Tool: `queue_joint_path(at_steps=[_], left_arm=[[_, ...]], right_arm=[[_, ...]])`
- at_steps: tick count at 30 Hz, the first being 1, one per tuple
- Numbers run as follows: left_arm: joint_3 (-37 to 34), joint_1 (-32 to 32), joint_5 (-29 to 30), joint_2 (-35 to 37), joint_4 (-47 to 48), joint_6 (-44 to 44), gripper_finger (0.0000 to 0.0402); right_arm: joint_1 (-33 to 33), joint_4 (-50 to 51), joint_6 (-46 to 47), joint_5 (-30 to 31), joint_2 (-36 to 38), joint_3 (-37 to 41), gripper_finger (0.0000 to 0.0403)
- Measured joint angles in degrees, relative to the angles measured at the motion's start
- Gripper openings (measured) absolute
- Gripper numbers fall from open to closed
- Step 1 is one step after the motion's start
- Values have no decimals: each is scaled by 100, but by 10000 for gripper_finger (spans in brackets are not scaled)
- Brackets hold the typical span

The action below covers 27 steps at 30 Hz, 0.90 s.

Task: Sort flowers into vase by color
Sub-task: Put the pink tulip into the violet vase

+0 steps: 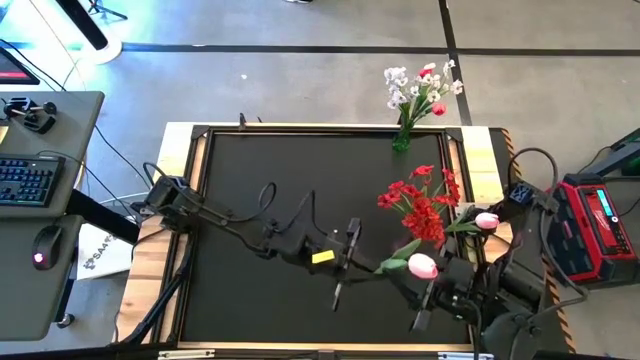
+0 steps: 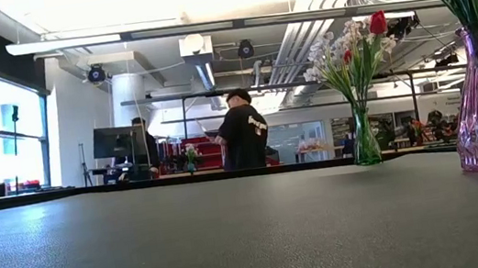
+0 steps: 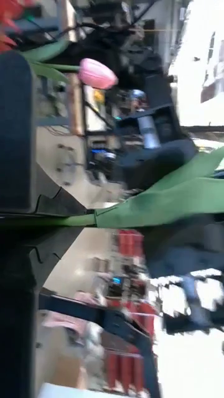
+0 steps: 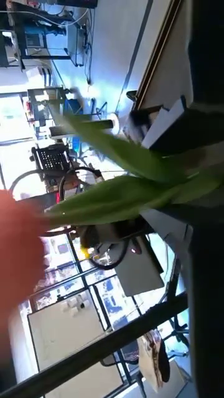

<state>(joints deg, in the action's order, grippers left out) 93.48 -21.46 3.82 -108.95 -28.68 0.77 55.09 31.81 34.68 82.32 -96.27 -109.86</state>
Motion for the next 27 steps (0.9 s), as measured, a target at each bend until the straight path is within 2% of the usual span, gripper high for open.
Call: queue_joint_path(at_steps=[3,8,16,21,27], left_arm=[[-1,-44,223,-2,448,126,0],[-1,-121,490,-2,763,121,0],[2,-111,533,-1,1098,91,1],[17,-100,487,-209,1911,-319,1],[-4,-95,404,-778,2113,-611,1]], right_arm=[[-61,4,0,-170,0,0,94],[-118,211,-19,-643,0,0,12],[-101,836,242,-744,37,0,3],[-129,1815,711,-1900,238,2,1],[-227,4099,2244,-3374,293,0,1]])
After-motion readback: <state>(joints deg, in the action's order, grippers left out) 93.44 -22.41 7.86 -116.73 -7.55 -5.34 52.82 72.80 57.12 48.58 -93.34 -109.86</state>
